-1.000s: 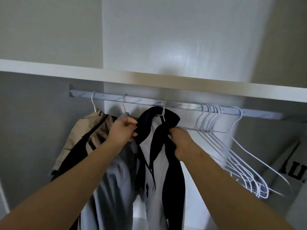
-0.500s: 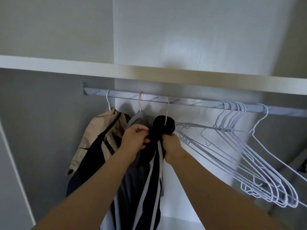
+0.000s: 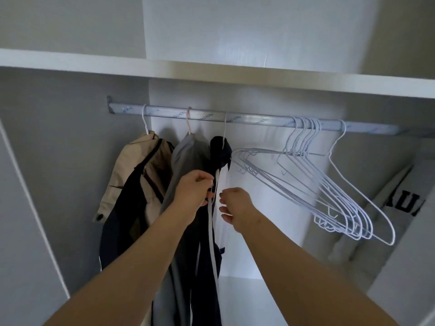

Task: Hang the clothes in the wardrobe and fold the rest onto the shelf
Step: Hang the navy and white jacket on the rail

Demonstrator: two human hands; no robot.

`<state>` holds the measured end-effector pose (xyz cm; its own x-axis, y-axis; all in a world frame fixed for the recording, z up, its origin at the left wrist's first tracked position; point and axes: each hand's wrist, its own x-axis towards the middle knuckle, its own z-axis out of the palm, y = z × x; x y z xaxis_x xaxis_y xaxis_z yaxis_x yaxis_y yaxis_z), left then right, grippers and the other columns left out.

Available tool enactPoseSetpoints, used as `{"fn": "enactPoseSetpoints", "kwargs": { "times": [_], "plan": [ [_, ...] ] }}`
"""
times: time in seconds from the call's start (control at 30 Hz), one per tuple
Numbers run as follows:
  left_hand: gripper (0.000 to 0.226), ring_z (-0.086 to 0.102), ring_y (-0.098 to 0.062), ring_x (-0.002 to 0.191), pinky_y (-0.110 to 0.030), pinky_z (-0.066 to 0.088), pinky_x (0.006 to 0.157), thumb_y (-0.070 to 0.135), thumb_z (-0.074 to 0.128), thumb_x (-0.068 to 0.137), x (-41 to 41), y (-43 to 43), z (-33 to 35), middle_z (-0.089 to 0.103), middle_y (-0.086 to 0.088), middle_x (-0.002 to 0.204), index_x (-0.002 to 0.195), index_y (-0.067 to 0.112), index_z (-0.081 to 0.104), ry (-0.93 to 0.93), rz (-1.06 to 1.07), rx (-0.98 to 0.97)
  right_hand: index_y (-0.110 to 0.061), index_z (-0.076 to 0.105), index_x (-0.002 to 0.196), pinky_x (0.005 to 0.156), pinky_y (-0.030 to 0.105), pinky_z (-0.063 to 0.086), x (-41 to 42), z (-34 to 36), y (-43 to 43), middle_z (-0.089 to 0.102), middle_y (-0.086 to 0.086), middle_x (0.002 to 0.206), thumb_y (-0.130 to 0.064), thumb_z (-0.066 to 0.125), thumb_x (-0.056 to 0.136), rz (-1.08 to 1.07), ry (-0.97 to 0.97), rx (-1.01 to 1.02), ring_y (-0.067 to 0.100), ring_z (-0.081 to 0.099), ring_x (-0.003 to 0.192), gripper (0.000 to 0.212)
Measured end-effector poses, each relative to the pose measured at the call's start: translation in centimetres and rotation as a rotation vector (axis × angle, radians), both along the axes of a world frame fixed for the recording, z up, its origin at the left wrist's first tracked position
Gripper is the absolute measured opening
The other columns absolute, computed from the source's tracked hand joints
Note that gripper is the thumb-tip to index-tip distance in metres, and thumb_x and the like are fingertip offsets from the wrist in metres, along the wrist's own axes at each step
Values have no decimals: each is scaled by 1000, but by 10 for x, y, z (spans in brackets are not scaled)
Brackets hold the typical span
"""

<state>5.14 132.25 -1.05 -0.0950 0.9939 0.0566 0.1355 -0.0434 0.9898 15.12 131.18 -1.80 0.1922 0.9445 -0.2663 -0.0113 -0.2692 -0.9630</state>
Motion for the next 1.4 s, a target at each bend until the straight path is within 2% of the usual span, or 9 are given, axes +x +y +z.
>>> {"fn": "enactPoseSetpoints", "kwargs": {
  "times": [0.07,0.17,0.33,0.5,0.67,0.77,1.07,1.4],
  "plan": [
    [20,58,-6,63,-19,39,55,11,49,92,3,-21,-3,62,4,80,82,25,59,12,-14,0,-9,54,96,54,21,41,3,0,-25,50,5,77,-6,45,93,-18,17,-29,14,47,64,9],
    [19,58,-4,61,-18,38,54,11,49,92,13,-59,-10,62,6,79,85,25,60,30,-50,-12,-11,52,88,56,22,42,11,-6,-64,51,5,78,-8,46,94,-49,24,-39,14,47,65,9],
    [17,59,-8,69,-19,38,54,14,50,94,31,-146,-35,62,3,88,85,25,57,37,-115,-110,-14,51,85,57,23,43,30,-32,-156,53,5,79,-9,46,93,-109,50,-73,15,48,65,11],
    [13,59,-9,67,-19,41,54,14,50,94,44,-252,-76,63,1,85,89,21,59,54,-147,-250,-16,51,78,55,21,42,45,-70,-264,54,4,77,-10,47,94,-173,86,-167,14,49,63,17],
    [13,60,-10,67,-20,43,55,16,51,93,49,-346,-116,64,0,84,84,21,59,87,-182,-388,-16,51,79,59,23,44,45,-110,-363,56,5,79,-11,48,94,-239,137,-288,15,50,66,17],
    [12,60,-10,64,-21,41,54,15,51,93,50,-388,-132,64,0,83,86,19,60,100,-222,-437,-16,51,79,56,22,43,45,-129,-410,56,6,78,-11,49,94,-285,158,-331,15,49,64,16],
    [16,58,-11,57,-18,43,51,11,51,90,27,-522,-175,63,0,75,80,20,60,166,-416,-530,-15,52,81,48,21,34,15,-188,-565,53,3,68,-11,46,92,-477,263,-384,14,43,51,14],
    [14,57,-12,59,-22,40,52,10,50,91,-25,-740,-225,60,-1,75,84,16,59,320,-826,-683,-13,52,80,48,23,34,-67,-231,-819,52,3,66,-11,49,91,-910,391,-500,15,44,52,12]
  ]
}}
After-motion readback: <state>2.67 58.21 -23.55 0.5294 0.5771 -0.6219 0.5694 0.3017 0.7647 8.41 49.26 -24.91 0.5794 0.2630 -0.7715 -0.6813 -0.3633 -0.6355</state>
